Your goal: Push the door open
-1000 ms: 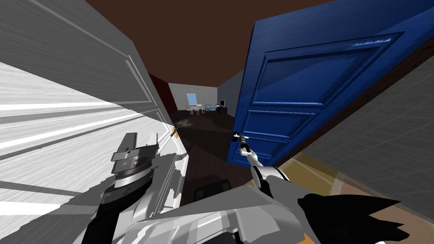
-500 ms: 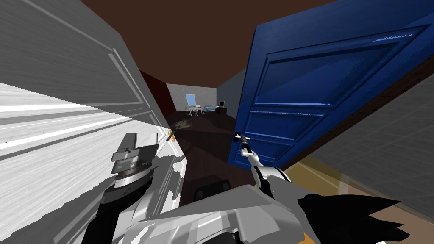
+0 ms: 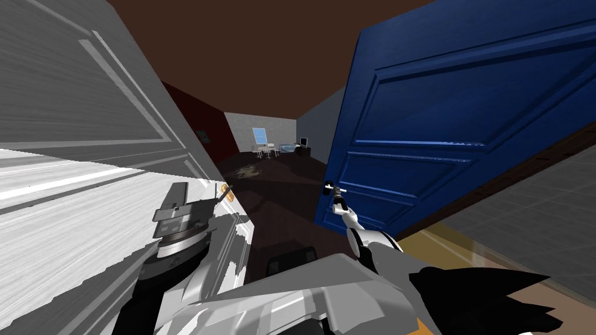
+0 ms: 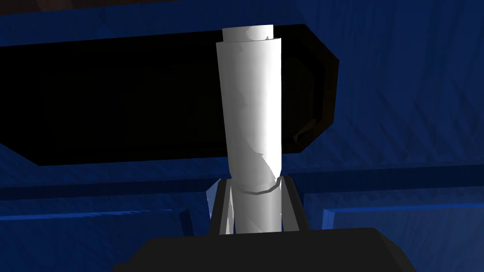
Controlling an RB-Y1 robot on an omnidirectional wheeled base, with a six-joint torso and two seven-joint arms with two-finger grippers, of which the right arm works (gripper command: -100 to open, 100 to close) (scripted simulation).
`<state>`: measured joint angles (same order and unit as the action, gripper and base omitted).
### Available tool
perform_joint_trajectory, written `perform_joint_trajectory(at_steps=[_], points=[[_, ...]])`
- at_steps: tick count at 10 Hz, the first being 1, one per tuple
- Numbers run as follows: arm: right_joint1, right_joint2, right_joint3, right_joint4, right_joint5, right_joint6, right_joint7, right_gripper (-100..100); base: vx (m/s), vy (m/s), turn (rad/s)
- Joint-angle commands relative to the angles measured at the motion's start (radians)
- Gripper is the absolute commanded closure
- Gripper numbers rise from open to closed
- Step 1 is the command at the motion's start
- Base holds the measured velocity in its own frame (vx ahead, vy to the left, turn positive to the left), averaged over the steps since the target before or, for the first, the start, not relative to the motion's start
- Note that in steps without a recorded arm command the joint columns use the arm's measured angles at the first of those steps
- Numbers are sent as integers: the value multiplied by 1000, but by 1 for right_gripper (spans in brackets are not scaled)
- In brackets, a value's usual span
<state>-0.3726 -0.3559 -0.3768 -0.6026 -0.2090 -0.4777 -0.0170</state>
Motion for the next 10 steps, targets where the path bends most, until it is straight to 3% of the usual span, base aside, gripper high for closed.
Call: perform_joint_trajectory(at_steps=[1,5,6,7,8,10], points=[[3,-16,-17,19,-7,-15,1,100,153,19,-24],[15,-33,-61,31,-23,-20,17,100,206,26,-75],[15,-33,-61,65,-23,-20,17,100,146,0,-11],[15,-33,-61,33,-23,-20,17,100,55,-10,-6],[20,-42,-84,37,-32,-22,26,100,138,10,-68],[22,-44,-89,39,-34,-23,28,100,144,31,-46]])
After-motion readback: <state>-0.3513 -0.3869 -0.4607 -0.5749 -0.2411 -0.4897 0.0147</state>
